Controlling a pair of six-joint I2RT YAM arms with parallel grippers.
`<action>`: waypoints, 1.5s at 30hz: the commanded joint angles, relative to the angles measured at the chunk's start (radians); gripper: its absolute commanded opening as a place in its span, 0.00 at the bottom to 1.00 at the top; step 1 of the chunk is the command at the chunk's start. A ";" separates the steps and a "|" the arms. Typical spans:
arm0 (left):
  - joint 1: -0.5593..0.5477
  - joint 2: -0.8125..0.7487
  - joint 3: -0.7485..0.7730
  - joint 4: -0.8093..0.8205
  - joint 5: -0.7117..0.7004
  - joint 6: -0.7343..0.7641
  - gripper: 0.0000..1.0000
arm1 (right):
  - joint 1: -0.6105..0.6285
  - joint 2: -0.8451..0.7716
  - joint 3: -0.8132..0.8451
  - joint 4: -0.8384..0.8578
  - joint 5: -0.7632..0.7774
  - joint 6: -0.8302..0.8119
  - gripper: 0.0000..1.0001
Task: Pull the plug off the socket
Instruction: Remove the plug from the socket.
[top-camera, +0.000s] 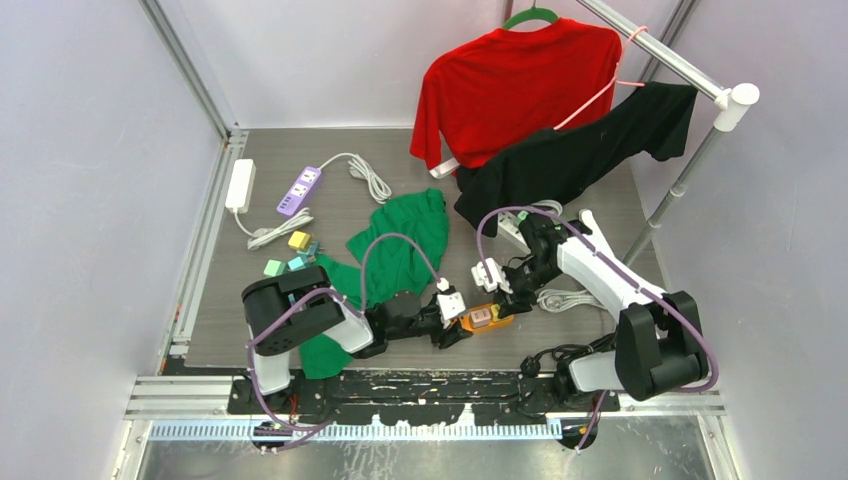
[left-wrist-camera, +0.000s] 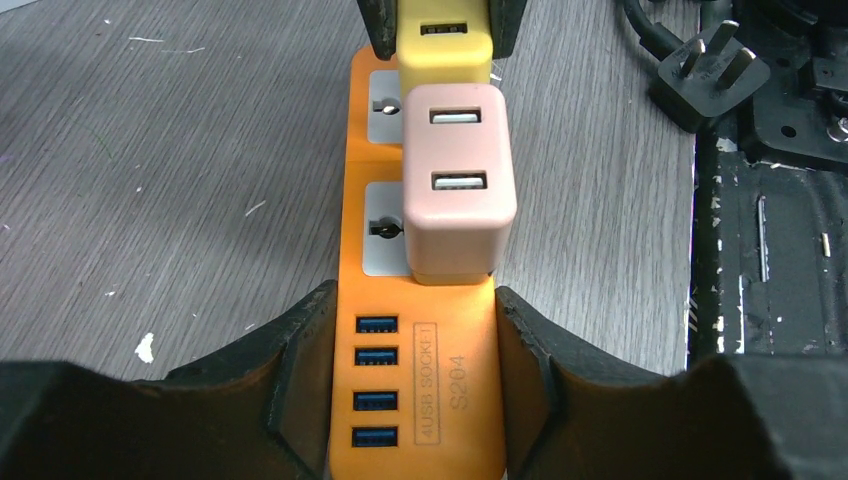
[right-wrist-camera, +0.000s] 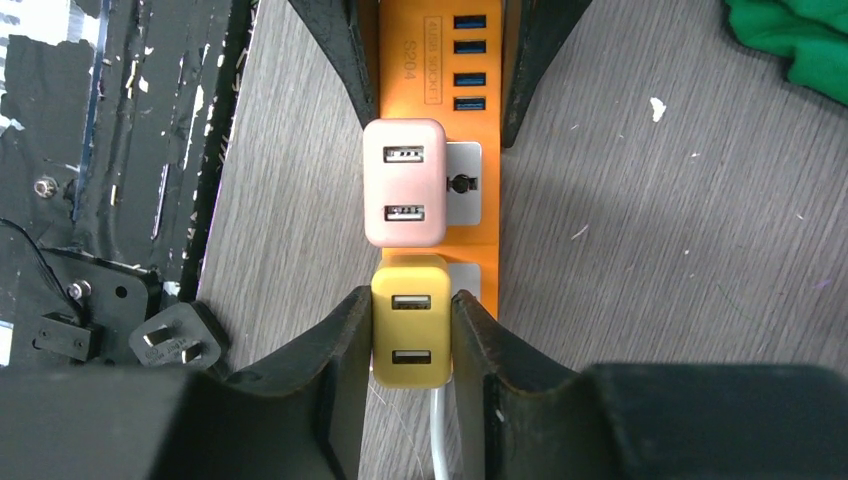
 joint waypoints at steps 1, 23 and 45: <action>0.000 0.018 0.022 0.033 -0.023 0.014 0.06 | 0.014 -0.009 0.006 0.005 -0.015 -0.005 0.27; 0.019 0.008 -0.008 -0.023 -0.052 0.024 0.00 | 0.044 -0.039 -0.001 0.106 -0.097 0.117 0.01; 0.052 0.021 -0.032 -0.021 -0.022 -0.021 0.00 | 0.038 0.022 0.024 -0.116 -0.076 -0.125 0.01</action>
